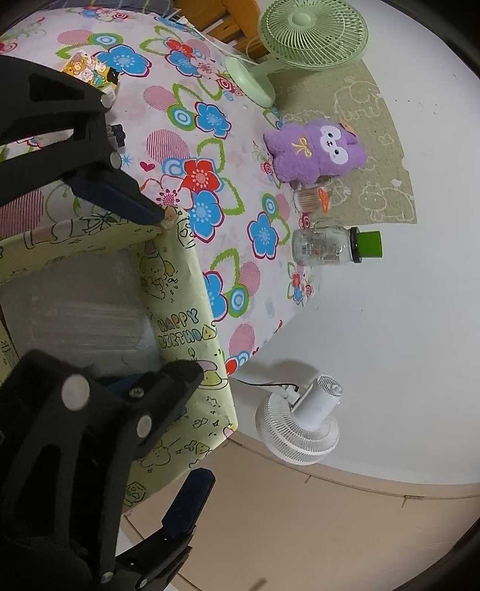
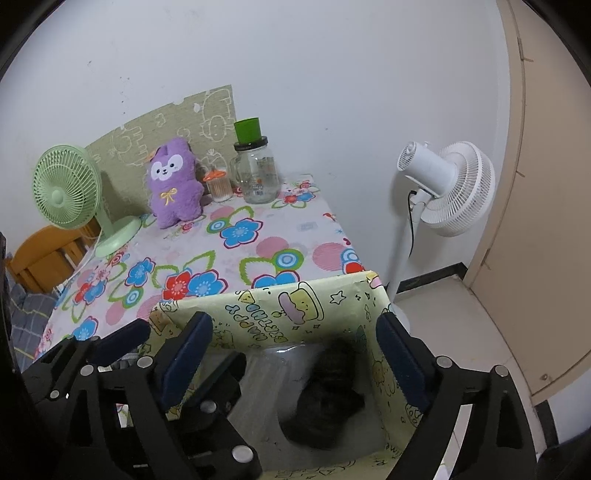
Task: Organize soft objects
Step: 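Drop the black cloth into the box with the right tool while the left releases the pack, then withdraw both tools from the box back over the table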
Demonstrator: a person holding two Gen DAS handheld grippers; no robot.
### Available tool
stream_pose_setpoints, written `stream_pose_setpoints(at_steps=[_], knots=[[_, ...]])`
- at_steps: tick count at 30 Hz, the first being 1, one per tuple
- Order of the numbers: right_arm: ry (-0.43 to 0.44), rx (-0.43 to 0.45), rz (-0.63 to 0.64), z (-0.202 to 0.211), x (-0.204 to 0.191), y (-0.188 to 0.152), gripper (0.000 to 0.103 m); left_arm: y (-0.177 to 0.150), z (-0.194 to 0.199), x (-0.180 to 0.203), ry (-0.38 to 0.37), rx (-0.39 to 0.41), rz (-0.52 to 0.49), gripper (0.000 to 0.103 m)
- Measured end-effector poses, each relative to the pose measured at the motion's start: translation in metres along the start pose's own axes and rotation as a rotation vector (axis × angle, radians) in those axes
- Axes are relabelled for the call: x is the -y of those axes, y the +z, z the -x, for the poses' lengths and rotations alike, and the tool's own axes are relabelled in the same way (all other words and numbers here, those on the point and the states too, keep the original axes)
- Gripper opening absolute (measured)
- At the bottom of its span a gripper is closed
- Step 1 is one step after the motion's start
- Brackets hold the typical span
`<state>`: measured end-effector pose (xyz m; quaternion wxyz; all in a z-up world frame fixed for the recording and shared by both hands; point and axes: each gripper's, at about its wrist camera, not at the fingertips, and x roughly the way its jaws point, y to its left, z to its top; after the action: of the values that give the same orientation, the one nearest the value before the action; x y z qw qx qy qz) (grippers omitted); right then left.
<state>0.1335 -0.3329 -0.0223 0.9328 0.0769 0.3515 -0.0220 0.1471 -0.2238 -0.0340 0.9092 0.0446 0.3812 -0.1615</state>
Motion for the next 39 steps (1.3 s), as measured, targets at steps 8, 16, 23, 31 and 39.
stream_pose_setpoints(at_steps=[8,16,23,31,39], knots=[[-0.006,0.010,-0.003,0.010,-0.003,-0.003,0.094,-0.003,0.011,0.001,0.013,0.002,-0.020,0.092],[-0.008,0.044,0.004,0.030,-0.014,-0.006,0.094,-0.008,0.031,-0.003,0.021,0.034,-0.026,0.092],[-0.007,0.070,0.010,0.047,-0.027,-0.011,0.094,-0.015,0.050,-0.011,0.030,0.059,-0.024,0.092],[0.002,0.098,0.012,0.066,-0.043,-0.017,0.094,-0.022,0.071,-0.021,0.042,0.080,-0.024,0.092],[0.010,0.117,0.015,0.082,-0.062,-0.027,0.094,-0.035,0.091,-0.036,0.048,0.103,-0.024,0.092]])
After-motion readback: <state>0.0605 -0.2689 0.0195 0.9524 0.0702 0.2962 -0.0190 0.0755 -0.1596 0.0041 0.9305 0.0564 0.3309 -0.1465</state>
